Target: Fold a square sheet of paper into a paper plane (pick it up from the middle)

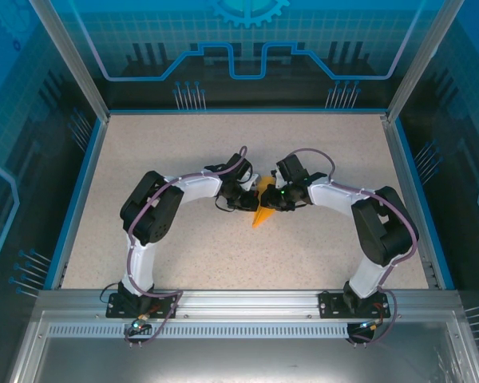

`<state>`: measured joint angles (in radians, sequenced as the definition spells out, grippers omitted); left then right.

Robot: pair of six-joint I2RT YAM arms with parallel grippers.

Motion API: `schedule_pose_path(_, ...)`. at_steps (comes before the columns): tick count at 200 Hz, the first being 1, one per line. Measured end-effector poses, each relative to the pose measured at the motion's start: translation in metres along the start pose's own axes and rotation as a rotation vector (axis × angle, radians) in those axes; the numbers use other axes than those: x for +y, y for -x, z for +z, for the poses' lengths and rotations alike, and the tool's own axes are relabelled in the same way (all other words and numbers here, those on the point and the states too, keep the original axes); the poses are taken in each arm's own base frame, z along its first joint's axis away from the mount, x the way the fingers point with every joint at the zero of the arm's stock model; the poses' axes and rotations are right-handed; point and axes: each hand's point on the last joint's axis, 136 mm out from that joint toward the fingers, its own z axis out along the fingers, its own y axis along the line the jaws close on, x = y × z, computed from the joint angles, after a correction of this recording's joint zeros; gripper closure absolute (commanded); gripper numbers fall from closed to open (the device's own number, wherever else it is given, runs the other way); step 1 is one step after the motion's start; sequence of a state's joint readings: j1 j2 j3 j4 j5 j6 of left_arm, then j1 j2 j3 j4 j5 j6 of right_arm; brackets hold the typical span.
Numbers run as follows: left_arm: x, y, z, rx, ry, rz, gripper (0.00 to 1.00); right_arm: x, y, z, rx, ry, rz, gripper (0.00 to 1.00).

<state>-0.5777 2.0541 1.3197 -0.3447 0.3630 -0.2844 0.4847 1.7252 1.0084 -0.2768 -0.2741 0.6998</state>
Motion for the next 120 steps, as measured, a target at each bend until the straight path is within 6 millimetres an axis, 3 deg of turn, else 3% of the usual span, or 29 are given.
schedule_pose_path(58, 0.0, 0.001, 0.0, -0.004, -0.013, -0.001, 1.0, 0.005, 0.001, 0.0, 0.005, 0.018, 0.005, 0.9)
schedule_pose_path(120, 0.001, 0.001, 0.0, -0.014, -0.069, -0.011, 1.0, 0.003, 0.005, 0.01, 0.02, 0.013, 0.01, 0.91)
